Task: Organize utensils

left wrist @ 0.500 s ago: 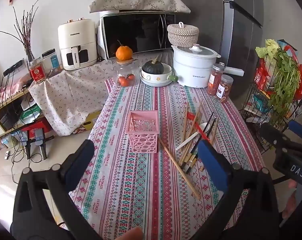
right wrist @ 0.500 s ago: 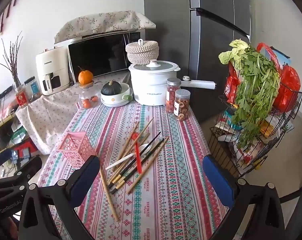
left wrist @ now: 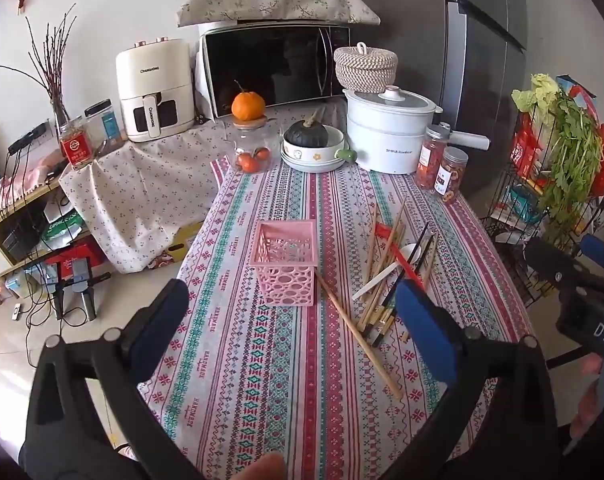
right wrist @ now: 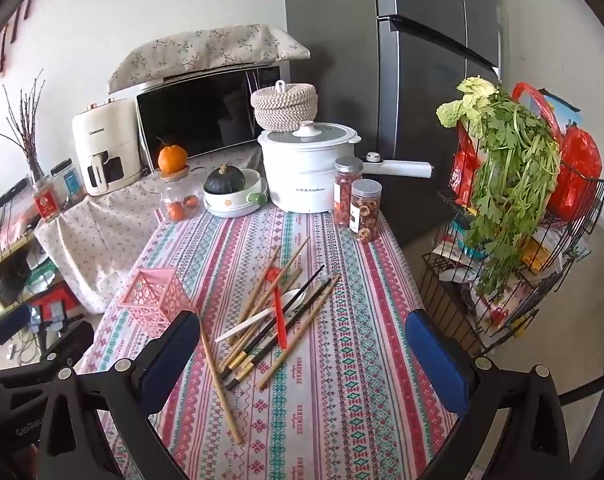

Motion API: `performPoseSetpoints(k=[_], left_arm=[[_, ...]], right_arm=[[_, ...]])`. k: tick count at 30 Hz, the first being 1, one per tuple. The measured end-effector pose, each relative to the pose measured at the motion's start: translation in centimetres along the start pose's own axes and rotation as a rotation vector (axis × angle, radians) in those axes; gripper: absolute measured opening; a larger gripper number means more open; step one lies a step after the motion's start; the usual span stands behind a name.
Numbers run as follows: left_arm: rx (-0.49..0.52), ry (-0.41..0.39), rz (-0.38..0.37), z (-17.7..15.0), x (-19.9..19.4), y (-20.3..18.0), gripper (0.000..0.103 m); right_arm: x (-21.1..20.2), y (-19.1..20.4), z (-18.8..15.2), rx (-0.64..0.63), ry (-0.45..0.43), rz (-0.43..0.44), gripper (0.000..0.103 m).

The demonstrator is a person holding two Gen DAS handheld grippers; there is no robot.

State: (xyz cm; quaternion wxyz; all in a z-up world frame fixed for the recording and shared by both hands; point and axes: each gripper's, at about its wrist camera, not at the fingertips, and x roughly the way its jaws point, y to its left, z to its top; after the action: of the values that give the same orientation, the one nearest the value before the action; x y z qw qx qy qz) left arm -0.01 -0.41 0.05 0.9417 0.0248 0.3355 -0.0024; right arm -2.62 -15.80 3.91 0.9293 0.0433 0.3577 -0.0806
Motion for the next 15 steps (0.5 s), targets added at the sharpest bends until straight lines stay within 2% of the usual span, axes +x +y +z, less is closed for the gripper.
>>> performPoseSetpoints(k=[15], left_arm=[[0.001, -0.005, 0.003, 0.23, 0.03, -0.27, 0.103]], right_arm=[[-0.24, 0.13, 0.13, 0.016, -0.015, 0.019, 0.103]])
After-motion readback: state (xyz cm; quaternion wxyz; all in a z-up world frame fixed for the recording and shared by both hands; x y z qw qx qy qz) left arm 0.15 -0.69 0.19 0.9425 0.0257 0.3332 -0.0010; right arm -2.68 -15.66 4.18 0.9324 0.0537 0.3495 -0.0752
